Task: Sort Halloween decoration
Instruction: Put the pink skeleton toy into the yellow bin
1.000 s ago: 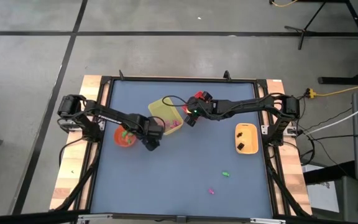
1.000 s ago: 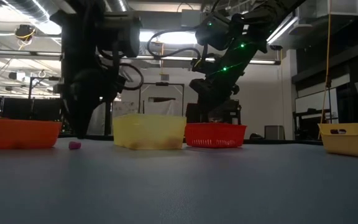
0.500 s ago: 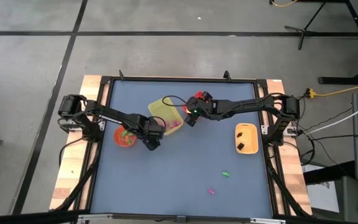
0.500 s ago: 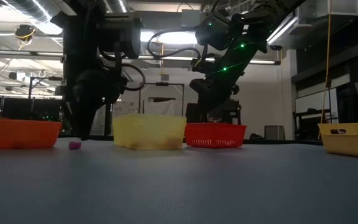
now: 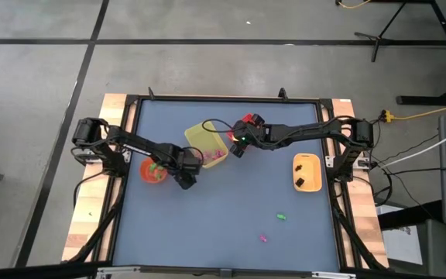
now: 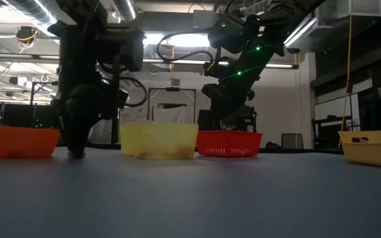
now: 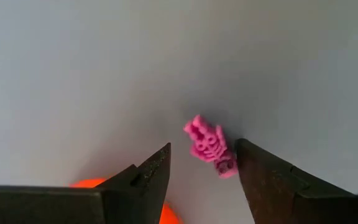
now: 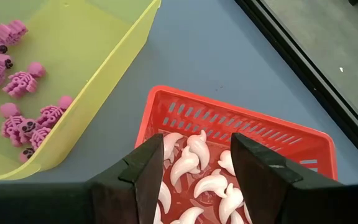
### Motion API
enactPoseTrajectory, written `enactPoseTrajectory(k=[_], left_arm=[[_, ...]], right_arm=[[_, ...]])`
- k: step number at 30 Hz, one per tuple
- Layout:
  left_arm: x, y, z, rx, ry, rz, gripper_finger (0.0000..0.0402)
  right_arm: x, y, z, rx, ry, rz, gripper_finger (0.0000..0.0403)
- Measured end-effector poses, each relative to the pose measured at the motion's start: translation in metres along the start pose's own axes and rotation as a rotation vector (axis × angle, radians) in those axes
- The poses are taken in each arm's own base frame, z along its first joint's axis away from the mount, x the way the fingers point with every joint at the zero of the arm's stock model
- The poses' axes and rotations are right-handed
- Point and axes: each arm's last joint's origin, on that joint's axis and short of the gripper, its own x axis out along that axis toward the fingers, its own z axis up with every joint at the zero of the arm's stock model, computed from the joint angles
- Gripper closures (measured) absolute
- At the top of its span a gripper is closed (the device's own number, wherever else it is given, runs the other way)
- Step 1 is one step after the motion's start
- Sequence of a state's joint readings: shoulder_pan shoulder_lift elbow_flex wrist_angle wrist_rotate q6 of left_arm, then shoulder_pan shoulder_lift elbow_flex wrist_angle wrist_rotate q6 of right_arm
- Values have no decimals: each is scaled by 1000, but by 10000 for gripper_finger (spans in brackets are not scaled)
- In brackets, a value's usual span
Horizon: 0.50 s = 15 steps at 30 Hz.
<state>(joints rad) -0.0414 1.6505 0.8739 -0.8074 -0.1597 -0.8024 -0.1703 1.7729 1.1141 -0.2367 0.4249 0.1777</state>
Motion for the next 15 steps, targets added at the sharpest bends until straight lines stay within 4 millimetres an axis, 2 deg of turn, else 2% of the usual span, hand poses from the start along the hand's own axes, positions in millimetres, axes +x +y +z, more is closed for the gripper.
enactPoseTrajectory(k=[15], left_arm=[[4, 1, -2, 1, -2, -3, 238]], right_arm=[[0, 0, 0, 0, 0, 0, 217]])
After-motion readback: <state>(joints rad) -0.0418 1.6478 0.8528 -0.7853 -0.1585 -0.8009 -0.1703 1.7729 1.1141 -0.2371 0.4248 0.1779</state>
